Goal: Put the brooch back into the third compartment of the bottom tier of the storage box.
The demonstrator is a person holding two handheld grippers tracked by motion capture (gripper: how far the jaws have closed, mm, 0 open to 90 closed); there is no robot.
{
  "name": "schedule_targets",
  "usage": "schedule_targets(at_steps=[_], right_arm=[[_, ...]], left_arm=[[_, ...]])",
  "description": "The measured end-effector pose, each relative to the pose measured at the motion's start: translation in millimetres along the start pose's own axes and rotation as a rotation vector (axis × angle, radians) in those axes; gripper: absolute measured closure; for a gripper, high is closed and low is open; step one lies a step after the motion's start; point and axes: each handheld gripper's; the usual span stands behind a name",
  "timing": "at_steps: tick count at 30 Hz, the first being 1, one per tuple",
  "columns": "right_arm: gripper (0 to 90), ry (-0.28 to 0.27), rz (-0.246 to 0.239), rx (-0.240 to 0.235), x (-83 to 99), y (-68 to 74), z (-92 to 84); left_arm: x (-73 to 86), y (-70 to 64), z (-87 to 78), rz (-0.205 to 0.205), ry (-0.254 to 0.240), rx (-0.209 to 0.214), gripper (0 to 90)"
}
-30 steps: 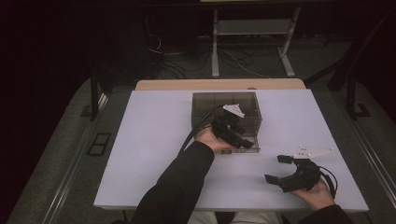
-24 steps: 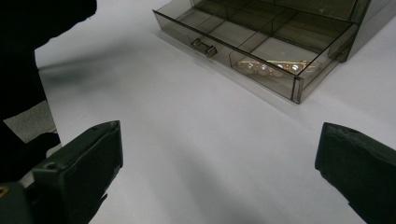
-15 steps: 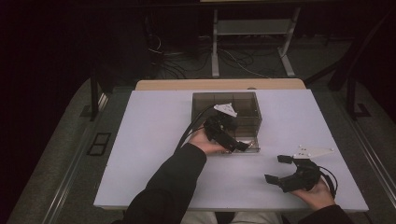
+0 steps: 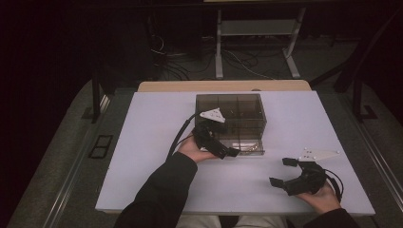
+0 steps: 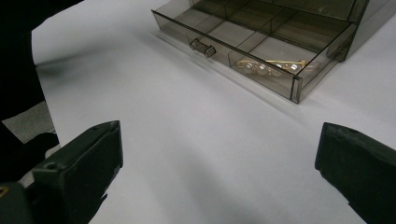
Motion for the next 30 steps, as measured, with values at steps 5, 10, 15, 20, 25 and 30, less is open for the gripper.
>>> schedule_targets(at_steps=[5, 10, 15, 20, 25, 30], right_arm=[[0.3, 0.0, 0.001, 0.0, 0.0, 0.2, 0.0], [0.4, 0.0, 0.006, -0.002, 0.0, 0.3, -0.2], [0.4, -0.005, 0.002, -0.001, -0.1, 0.2, -0.5], [0.3, -0.006, 0.002, 0.0, -0.1, 0.0, -0.6], [0.3, -0.006, 0.0, 0.003, -0.1, 0.1, -0.7], [0.4, -0.006, 0.001, 0.004, -0.1, 0.0, -0.8]], left_arm=[[9.7, -2.8, -8.9, 0.004, -0.013, -0.019, 0.0], [21.6, -6.3, -17.4, 0.007, -0.027, -0.042, 0.0], [34.3, -10.2, -26.7, 0.015, -0.039, -0.068, 0.0], [50.8, -14.2, -36.2, 0.008, -0.066, -0.093, 0.0], [68.4, -15.3, -46.5, -0.014, -0.095, -0.123, 0.0], [82.1, -15.7, -57.5, -0.032, -0.125, -0.147, 0.0]])
Point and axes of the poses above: each handheld gripper's, and its own axes: z roughly forward along the jaws, x roughly out of its underside, y roughly to its left, and after that the axes turned 4 degrees about -y, right-handed
